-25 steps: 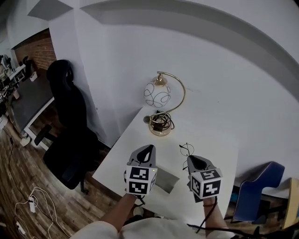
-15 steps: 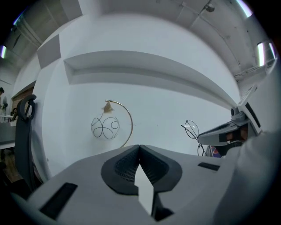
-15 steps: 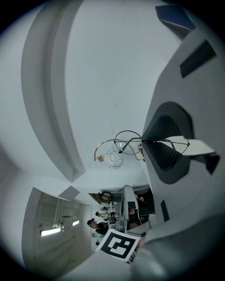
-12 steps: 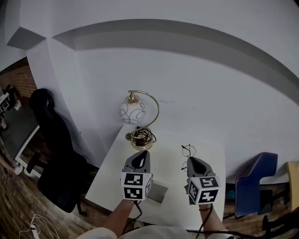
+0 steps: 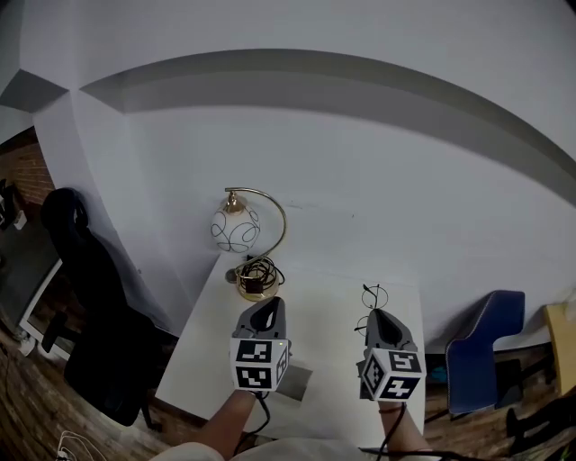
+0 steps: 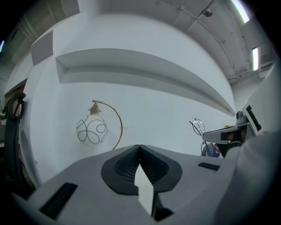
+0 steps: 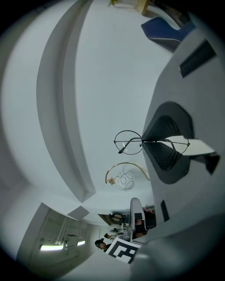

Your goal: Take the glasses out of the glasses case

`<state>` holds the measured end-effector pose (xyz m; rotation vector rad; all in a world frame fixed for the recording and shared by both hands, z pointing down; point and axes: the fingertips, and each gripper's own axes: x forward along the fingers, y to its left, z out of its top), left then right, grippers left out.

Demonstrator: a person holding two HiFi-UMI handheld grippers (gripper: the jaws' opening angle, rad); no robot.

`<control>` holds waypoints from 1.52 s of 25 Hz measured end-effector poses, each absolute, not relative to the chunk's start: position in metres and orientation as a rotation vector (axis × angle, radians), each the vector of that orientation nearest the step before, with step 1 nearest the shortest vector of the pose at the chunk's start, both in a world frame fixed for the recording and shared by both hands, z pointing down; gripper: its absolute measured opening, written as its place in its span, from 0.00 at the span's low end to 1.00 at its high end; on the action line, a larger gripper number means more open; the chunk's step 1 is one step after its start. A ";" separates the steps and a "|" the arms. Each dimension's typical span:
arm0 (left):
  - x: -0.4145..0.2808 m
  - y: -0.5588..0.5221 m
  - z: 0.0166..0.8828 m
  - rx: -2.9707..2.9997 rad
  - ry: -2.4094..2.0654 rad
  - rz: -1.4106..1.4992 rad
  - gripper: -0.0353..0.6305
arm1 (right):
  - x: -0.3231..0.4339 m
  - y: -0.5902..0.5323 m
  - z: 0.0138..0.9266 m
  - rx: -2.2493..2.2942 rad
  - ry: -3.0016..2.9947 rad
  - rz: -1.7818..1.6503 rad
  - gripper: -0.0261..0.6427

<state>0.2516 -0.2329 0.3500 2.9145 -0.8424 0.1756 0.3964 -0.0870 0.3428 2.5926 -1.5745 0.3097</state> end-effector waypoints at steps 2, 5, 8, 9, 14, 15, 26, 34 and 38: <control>0.255 -0.231 0.351 2.915 -0.831 0.170 0.08 | 0.402 -0.081 0.344 2.631 -1.554 0.317 0.10; 0.258 -0.228 0.353 2.915 -0.817 0.170 0.08 | 0.408 -0.074 0.344 2.663 -1.527 0.315 0.10; 0.262 -0.225 0.355 2.916 -0.802 0.174 0.08 | 0.411 -0.068 0.344 2.674 -1.508 0.312 0.10; 0.263 -0.224 0.355 2.917 -0.797 0.176 0.08 | 0.412 -0.066 0.344 2.676 -1.504 0.315 0.10; 0.267 -0.221 0.358 2.916 -0.785 0.185 0.08 | 0.413 -0.060 0.348 2.678 -1.499 0.337 0.10; 0.268 -0.220 0.358 2.916 -0.784 0.187 0.08 | 0.414 -0.060 0.349 2.680 -1.496 0.341 0.10; 0.270 -0.215 0.361 2.927 -0.777 0.208 0.08 | 0.419 -0.049 0.349 2.697 -1.462 0.336 0.10; 0.269 -0.213 0.361 2.926 -0.778 0.210 0.08 | 0.423 -0.045 0.348 2.716 -1.445 0.334 0.10; 0.270 -0.212 0.362 2.924 -0.774 0.206 0.08 | 0.423 -0.044 0.348 2.720 -1.444 0.333 0.10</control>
